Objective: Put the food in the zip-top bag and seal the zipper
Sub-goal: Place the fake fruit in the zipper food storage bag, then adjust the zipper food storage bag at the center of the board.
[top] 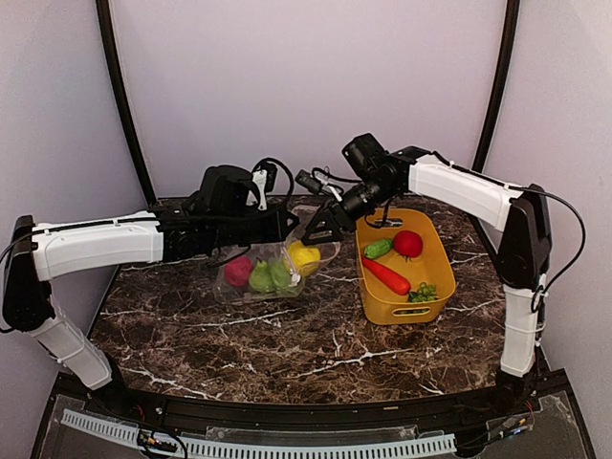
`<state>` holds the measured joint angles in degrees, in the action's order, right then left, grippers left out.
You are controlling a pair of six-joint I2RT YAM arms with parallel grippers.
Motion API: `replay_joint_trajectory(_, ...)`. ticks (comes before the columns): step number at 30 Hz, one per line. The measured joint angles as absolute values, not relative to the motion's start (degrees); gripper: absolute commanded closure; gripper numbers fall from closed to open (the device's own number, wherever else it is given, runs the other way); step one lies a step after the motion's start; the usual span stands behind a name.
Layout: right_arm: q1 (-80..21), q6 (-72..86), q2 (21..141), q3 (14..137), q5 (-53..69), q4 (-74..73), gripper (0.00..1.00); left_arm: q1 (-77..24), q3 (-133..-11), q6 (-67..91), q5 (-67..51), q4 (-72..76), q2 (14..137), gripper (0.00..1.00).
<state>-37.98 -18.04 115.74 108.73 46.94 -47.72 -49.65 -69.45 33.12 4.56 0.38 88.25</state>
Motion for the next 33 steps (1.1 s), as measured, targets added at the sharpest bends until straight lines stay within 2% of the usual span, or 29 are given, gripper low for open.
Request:
replay_joint_trajectory(4, -38.85, -17.91, 114.63, 109.71, 44.18, -47.83, 0.28, -49.65, -69.45, 33.21, 4.69, 0.32, 88.25, 0.99)
replay_joint_trajectory(8, -38.48, -16.69, 109.93, 106.96, 37.23, -46.39, 0.36, -49.63, -69.45, 33.12, 5.61, 0.30, 87.94, 0.99)
replay_joint_trajectory(12, -38.28, -14.33, 104.55, 101.21, 30.41, -44.10, 0.39, -49.60, -69.43, 33.10, 5.87, 0.32, 87.85, 0.99)
replay_joint_trajectory(16, -38.22, -12.05, 105.25, 98.70, 29.02, -43.57, 0.47, -49.60, -69.36, 33.12, 5.89, 0.36, 87.83, 0.99)
replay_joint_trajectory(17, -38.22, -11.57, 105.97, 98.45, 29.08, -43.57, 0.51, -49.60, -69.36, 33.12, 5.87, 0.36, 87.83, 0.99)
replay_joint_trajectory(18, -38.22, -10.76, 107.02, 98.43, 29.15, -43.70, 0.60, -49.60, -69.36, 33.12, 5.87, 0.36, 87.83, 0.99)
replay_joint_trajectory(19, -38.22, -10.04, 107.96, 98.45, 29.23, -43.68, 0.76, -49.60, -69.36, 33.15, 5.87, 0.38, 87.83, 0.99)
replay_joint_trajectory(21, -38.22, -9.39, 109.78, 98.74, 29.39, -43.83, 0.98, -49.60, -69.36, 33.15, 5.87, 0.38, 87.83, 0.99)
replay_joint_trajectory(22, -38.20, -9.21, 110.52, 99.13, 29.36, -44.07, 1.00, -49.60, -69.36, 33.15, 5.87, 0.38, 87.83, 0.99)
replay_joint_trajectory(27, -38.09, -8.34, 112.90, 106.69, 30.89, -47.79, 1.00, -49.41, -69.84, 31.48, 7.16, -2.07, 87.50, 0.99)
replay_joint_trajectory(33, -38.11, -8.58, 106.30, 109.21, 32.99, -46.24, 1.00, -48.88, -71.79, 26.02, 11.94, -6.94, 83.81, 0.99)
